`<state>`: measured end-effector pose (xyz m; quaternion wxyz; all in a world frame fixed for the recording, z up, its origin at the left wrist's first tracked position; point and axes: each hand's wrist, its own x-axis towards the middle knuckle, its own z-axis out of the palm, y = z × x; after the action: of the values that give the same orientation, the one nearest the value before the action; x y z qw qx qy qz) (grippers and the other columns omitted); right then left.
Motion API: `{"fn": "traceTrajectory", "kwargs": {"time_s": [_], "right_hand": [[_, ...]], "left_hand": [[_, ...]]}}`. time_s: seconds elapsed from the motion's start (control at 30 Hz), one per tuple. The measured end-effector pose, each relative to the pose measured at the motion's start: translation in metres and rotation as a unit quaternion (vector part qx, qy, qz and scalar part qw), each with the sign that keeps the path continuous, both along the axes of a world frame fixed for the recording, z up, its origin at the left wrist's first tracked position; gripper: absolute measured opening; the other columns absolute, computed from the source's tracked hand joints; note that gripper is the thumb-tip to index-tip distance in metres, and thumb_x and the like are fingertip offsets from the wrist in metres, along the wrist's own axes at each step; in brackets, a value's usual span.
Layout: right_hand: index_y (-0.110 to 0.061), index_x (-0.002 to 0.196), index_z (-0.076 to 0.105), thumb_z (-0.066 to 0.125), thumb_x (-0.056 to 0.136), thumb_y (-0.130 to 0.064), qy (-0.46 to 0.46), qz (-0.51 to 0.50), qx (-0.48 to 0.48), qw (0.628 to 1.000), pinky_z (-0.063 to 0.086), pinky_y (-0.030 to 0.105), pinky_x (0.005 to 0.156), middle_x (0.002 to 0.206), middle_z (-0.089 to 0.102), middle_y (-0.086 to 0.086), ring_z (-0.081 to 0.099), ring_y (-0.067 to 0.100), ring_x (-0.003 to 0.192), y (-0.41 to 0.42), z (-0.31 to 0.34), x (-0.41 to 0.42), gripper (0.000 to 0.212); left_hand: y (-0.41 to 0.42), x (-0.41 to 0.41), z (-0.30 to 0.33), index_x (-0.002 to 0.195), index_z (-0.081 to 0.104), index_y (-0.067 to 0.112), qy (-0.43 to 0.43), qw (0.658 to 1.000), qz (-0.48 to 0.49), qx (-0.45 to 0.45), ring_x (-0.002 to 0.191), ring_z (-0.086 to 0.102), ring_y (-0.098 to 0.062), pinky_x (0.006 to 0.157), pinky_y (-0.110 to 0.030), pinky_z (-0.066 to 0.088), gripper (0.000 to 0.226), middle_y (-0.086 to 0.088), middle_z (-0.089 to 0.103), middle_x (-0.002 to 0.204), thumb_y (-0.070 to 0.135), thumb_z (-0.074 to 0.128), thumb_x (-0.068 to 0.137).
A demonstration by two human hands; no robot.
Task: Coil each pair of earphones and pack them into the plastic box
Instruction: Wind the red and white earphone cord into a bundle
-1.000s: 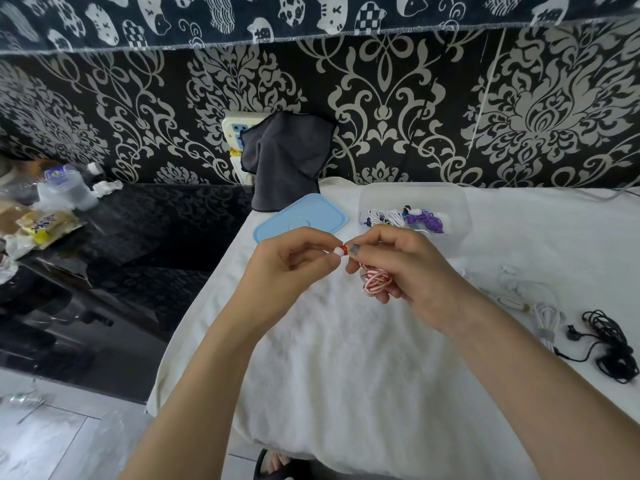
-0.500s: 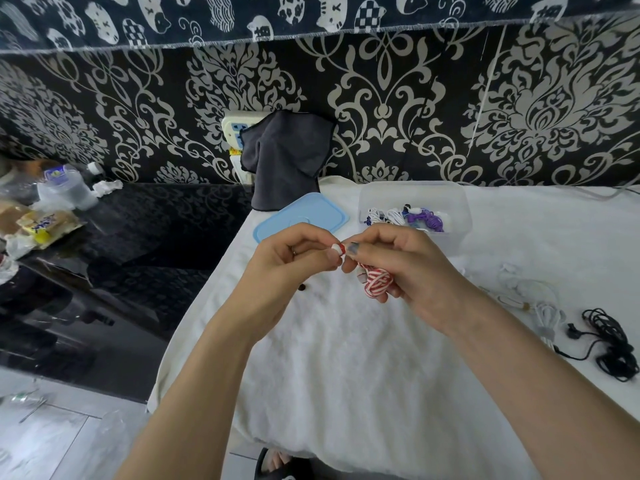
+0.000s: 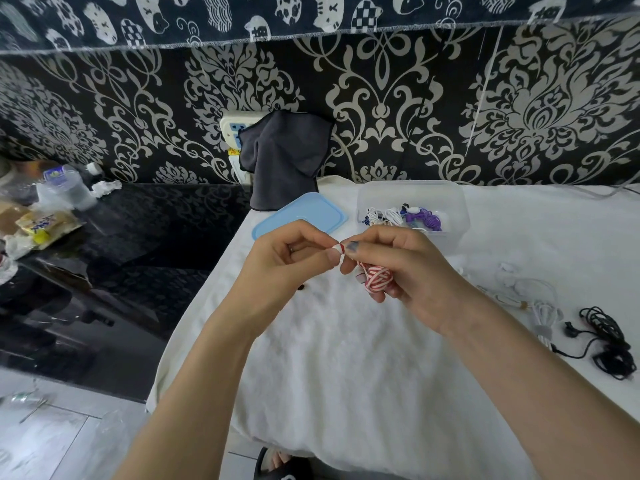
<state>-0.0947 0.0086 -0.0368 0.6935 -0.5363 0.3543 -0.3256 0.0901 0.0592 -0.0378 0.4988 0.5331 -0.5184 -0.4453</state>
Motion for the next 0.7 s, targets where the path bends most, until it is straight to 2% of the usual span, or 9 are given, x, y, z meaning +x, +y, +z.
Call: {"fn": "traceTrajectory", "kwargs": {"time_s": [0.1,0.2,0.33,0.4,0.5,0.6,0.7], "right_hand": [[-0.01,0.083,0.071,0.065,0.093,-0.012,-0.003,-0.001,0.008,1.0,0.034,0.021,0.04,0.076,0.072,0.007,0.055,0.016,0.053,0.0,0.0,0.0,0.012],[-0.009,0.087,0.071,0.065,0.092,-0.013,-0.006,-0.004,0.008,1.0,0.033,0.023,0.042,0.076,0.071,0.007,0.056,0.016,0.054,0.001,0.0,0.001,0.01],[-0.006,0.091,0.072,0.065,0.092,-0.014,-0.015,-0.007,0.013,1.0,0.033,0.027,0.049,0.076,0.07,0.007,0.056,0.017,0.057,0.004,-0.001,0.002,0.011],[-0.006,0.09,0.072,0.065,0.092,-0.013,-0.025,-0.005,0.023,0.999,0.034,0.028,0.049,0.076,0.07,0.007,0.056,0.017,0.058,0.005,-0.001,0.003,0.01],[-0.009,0.084,0.072,0.066,0.09,-0.014,-0.042,-0.007,0.044,0.998,0.036,0.023,0.044,0.075,0.069,0.007,0.053,0.018,0.059,0.006,0.0,0.005,0.01],[-0.012,0.077,0.073,0.067,0.09,-0.014,-0.062,-0.014,0.064,0.996,0.037,0.022,0.042,0.073,0.068,0.007,0.05,0.017,0.058,0.006,0.002,0.006,0.014],[-0.007,0.08,0.071,0.064,0.092,-0.01,-0.096,-0.02,0.091,0.991,0.037,0.02,0.041,0.073,0.065,0.009,0.049,0.009,0.045,0.007,0.006,0.006,0.014]], "left_hand": [[0.0,-0.002,0.002,0.092,0.07,0.017,-0.01,1.0,0.004,-0.015,0.085,0.066,-0.033,0.075,-0.048,0.039,0.013,-0.008,0.075,0.086,0.018,0.078,0.081],[0.001,-0.003,0.003,0.095,0.063,0.006,0.003,1.0,-0.007,-0.029,0.08,0.062,-0.025,0.071,-0.046,0.038,0.014,-0.002,0.07,0.08,0.006,0.074,0.086],[0.003,-0.006,0.006,0.093,0.056,-0.003,-0.016,0.999,-0.019,-0.043,0.065,0.06,-0.008,0.058,-0.022,0.04,0.011,0.006,0.066,0.067,-0.007,0.067,0.091],[0.005,-0.007,0.009,0.091,0.057,-0.004,-0.039,0.997,-0.012,-0.062,0.066,0.062,-0.009,0.061,-0.018,0.043,0.011,0.004,0.066,0.068,-0.007,0.067,0.09],[0.006,-0.009,0.008,0.092,0.06,0.004,-0.097,0.988,0.017,-0.115,0.075,0.066,-0.017,0.071,-0.022,0.049,0.014,-0.006,0.067,0.08,-0.004,0.07,0.09],[0.009,-0.017,0.007,0.09,0.061,0.013,-0.207,0.958,0.06,-0.188,0.079,0.066,-0.013,0.078,-0.022,0.051,0.018,0.007,0.066,0.084,-0.003,0.07,0.091],[0.01,-0.022,0.007,0.091,0.065,0.018,-0.221,0.948,0.083,-0.213,0.084,0.068,-0.016,0.08,-0.02,0.051,0.02,0.009,0.069,0.086,-0.001,0.07,0.091]]}}
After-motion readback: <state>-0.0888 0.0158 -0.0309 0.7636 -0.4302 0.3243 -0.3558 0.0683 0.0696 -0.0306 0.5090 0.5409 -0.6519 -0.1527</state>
